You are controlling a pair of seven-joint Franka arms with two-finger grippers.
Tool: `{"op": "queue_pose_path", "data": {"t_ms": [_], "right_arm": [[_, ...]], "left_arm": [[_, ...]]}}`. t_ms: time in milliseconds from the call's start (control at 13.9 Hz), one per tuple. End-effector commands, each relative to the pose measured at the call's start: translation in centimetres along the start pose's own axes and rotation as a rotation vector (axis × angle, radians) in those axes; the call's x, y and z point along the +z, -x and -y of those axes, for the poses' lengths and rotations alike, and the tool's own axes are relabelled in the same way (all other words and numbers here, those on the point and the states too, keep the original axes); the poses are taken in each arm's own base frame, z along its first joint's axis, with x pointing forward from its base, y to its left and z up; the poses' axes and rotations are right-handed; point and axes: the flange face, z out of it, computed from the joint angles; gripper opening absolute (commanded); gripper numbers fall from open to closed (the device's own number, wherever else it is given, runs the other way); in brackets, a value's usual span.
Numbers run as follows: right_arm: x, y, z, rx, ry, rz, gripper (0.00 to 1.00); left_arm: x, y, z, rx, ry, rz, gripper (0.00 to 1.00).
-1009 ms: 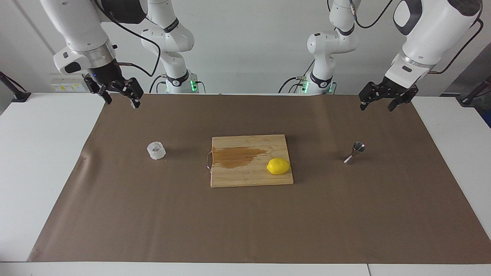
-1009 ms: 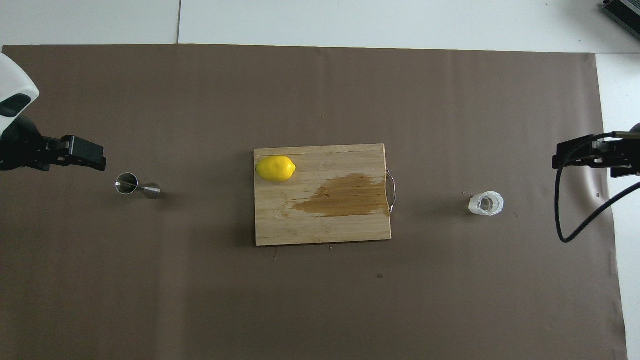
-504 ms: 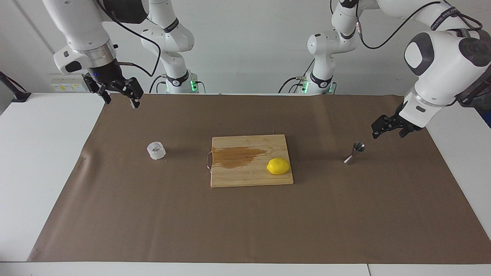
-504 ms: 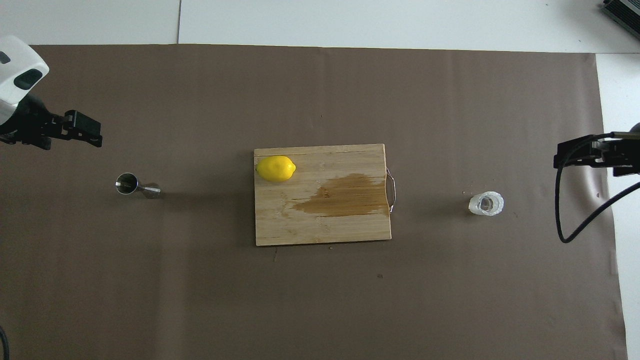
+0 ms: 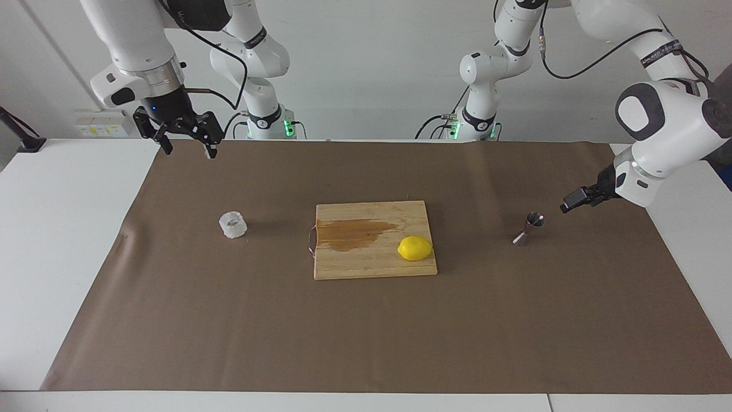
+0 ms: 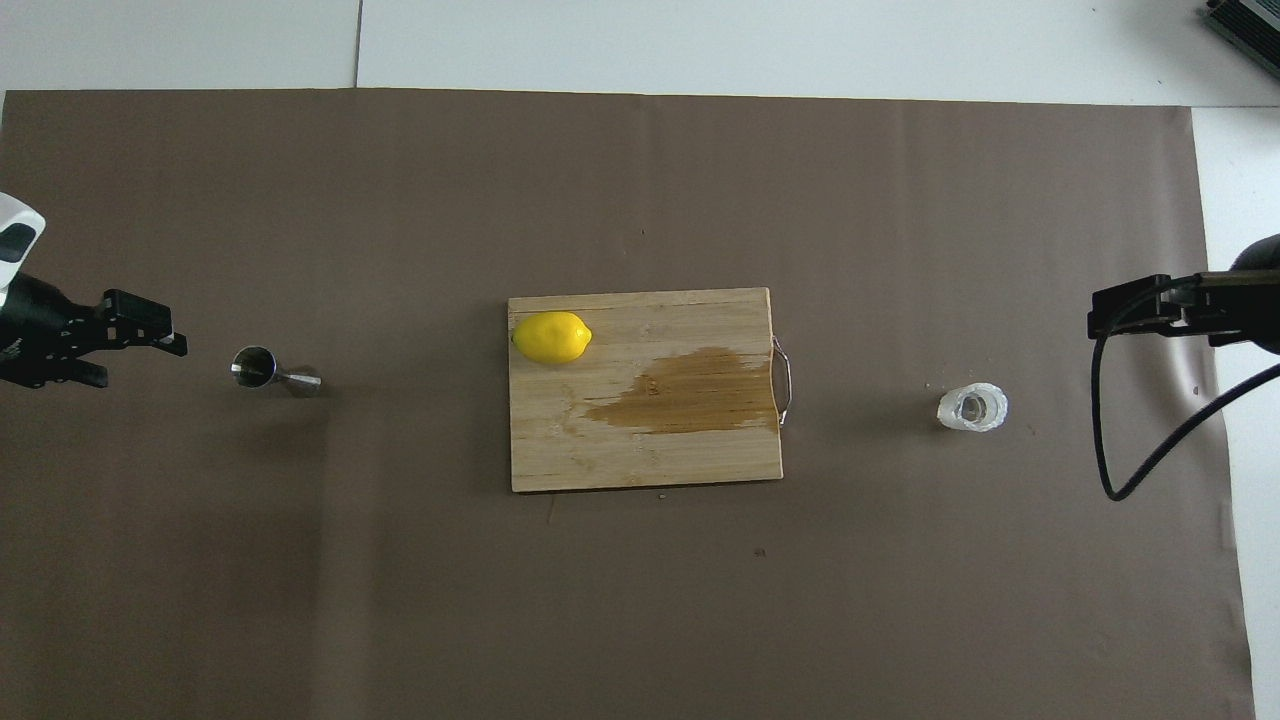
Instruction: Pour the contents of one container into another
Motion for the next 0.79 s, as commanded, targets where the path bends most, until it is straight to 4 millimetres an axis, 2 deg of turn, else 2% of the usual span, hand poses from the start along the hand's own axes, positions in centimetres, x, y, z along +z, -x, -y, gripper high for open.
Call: {"op": "queue_pose_path", "data": {"t_ms": [0, 288, 360, 576, 721], "right_arm": [[0.1, 0.3, -0.4, -0.028, 0.019, 0.012, 1.00], [0.6, 1.2, -1.4, -0.059, 0.021, 0.076, 1.00], [0.6, 1.2, -1.4, -0.064, 0.021, 0.075, 1.00], [0.6, 1.2, -1.3, -0.068, 0.013, 0.073, 1.00], [0.5, 1.2, -1.3, -0.066, 0.011, 0.069, 1.00]], "left_arm": [[0.4, 1.6, 0.2, -0.254, 0.124, 0.010, 1.00], [1.5, 1.7, -0.7, -0.717, 0.319, 0.124, 1.00], [2.4, 1.7, -0.4, -0.801, 0.358, 0.164, 1.00], [4.7, 2.1, 3.5, -1.014, 0.460, 0.263, 1.00], [5.8, 2.3, 4.1, -1.202, 0.498, 0.314, 1.00]]}}
